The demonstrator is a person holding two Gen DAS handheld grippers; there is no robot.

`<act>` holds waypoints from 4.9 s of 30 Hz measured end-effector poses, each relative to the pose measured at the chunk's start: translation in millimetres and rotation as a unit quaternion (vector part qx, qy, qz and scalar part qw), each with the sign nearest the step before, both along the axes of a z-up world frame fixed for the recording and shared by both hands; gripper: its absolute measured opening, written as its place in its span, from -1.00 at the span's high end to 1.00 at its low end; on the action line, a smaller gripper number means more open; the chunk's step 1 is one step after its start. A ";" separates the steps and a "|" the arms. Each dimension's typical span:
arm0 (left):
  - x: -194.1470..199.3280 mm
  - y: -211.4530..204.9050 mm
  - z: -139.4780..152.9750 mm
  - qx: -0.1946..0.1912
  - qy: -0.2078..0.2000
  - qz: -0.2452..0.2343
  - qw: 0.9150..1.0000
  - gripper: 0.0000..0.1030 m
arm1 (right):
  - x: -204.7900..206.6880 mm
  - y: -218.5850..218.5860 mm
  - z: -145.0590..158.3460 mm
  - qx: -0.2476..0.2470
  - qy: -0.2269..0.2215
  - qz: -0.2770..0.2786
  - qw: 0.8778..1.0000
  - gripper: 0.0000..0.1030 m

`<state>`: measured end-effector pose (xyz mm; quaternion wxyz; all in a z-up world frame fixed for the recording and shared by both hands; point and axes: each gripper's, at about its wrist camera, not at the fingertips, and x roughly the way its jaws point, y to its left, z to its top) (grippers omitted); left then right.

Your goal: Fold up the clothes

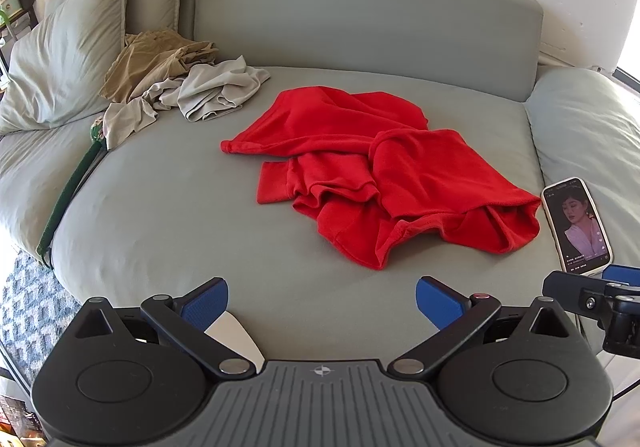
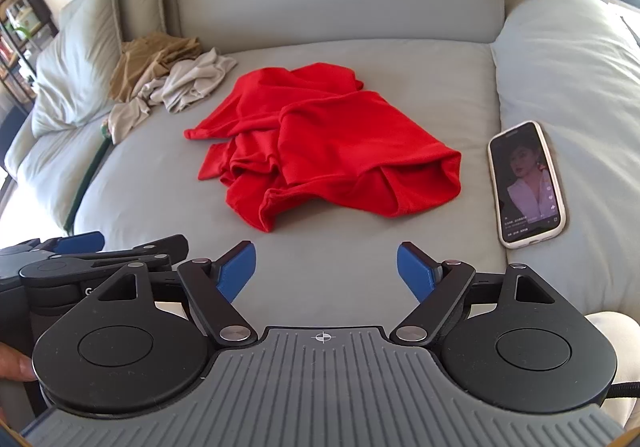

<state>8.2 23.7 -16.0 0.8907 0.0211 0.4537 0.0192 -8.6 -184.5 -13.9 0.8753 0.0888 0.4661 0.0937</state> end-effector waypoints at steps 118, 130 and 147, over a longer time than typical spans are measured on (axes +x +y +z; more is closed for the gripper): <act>60.1 134.8 -65.9 -0.305 -0.057 0.106 0.945 0.86 | 79.2 -166.3 -116.7 0.307 -0.021 -0.319 0.896 0.93; 0.5 132.3 154.1 -0.331 -0.353 0.006 0.875 0.92 | 22.0 -157.6 57.2 0.442 -0.140 -0.148 0.874 0.93; -92.9 121.4 288.9 -0.274 -0.573 -0.018 0.772 0.90 | -96.8 -143.1 270.6 0.397 -0.409 -0.067 0.819 0.92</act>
